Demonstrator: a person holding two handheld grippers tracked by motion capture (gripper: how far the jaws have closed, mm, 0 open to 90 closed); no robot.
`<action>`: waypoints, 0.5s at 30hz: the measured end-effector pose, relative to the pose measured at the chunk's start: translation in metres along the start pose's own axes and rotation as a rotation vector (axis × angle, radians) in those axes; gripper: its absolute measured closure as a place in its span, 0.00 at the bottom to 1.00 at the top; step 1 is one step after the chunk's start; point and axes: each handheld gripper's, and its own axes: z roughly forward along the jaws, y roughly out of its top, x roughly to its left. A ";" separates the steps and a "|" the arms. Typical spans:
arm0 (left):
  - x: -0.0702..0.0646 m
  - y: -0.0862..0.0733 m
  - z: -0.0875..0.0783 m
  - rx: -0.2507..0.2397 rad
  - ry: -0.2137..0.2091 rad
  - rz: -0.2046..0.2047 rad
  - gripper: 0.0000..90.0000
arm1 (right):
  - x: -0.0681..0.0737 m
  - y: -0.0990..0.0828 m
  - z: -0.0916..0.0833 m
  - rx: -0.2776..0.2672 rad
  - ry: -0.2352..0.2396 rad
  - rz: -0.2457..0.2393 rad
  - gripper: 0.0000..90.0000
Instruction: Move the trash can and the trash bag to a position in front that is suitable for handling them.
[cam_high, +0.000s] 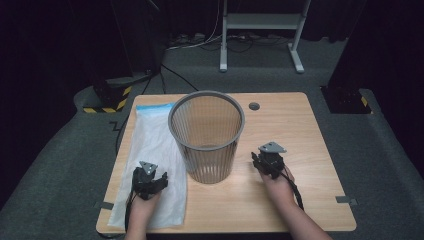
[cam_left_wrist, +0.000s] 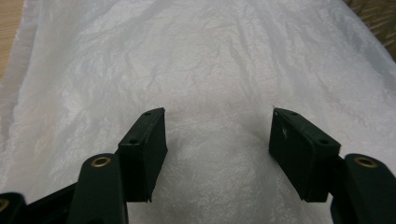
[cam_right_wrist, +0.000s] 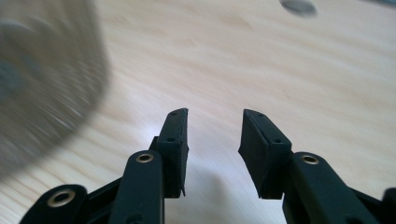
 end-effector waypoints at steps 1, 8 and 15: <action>-0.001 0.000 0.000 -0.002 -0.005 0.009 0.40 | -0.004 -0.003 -0.001 0.012 -0.007 0.003 0.68; 0.002 -0.004 0.001 -0.029 -0.036 -0.009 0.38 | -0.031 -0.025 -0.012 0.079 -0.051 0.060 0.63; 0.007 -0.005 0.003 -0.023 -0.059 -0.058 0.31 | -0.049 -0.031 -0.021 0.144 -0.070 0.100 0.56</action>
